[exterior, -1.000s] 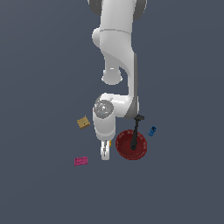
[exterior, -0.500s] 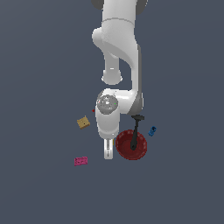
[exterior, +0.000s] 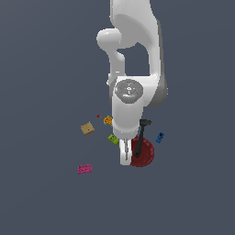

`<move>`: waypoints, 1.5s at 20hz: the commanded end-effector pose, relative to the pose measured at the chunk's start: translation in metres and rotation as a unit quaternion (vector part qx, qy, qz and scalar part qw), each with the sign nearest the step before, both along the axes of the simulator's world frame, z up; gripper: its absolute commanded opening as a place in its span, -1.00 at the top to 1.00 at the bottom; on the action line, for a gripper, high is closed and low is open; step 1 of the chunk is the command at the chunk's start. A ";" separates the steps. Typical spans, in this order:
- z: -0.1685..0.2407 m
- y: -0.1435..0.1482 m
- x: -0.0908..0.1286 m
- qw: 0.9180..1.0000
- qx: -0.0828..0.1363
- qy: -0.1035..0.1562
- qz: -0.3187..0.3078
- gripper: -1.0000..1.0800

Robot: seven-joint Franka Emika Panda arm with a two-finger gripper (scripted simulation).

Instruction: Pick up a designated object from a clutter of objects.

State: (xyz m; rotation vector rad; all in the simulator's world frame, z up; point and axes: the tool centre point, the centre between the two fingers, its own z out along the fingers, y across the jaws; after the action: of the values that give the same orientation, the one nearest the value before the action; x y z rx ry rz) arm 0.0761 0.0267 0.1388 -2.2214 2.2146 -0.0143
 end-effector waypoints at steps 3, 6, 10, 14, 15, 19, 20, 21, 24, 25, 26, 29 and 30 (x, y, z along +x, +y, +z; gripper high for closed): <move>0.048 0.023 0.009 1.000 -0.001 0.001 0.000 1.00; 0.079 0.038 0.016 1.000 -0.001 0.001 0.000 1.00; 0.119 0.058 0.024 1.000 -0.001 0.002 0.001 1.00; 0.156 0.077 0.033 1.000 0.000 0.003 0.001 1.00; 0.165 0.081 0.035 1.000 0.000 0.003 0.001 1.00; 0.195 0.097 0.042 1.000 0.000 0.003 0.002 1.00; 0.201 0.100 0.044 1.000 0.000 0.003 0.002 1.00; 0.208 0.103 0.046 1.000 0.000 0.003 0.002 1.00; 0.226 0.113 0.050 1.000 0.001 0.004 0.002 1.00; 0.232 0.115 0.052 1.000 0.001 0.004 0.002 1.00; 0.237 0.118 0.053 1.000 0.001 0.004 0.003 1.00; 0.250 0.125 0.057 1.000 0.001 0.005 0.003 1.00; 0.253 0.127 0.058 1.000 0.001 0.005 0.003 1.00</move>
State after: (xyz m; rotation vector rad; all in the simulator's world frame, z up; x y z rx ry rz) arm 0.1327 0.1506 0.3859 -2.2311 2.2109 -0.0028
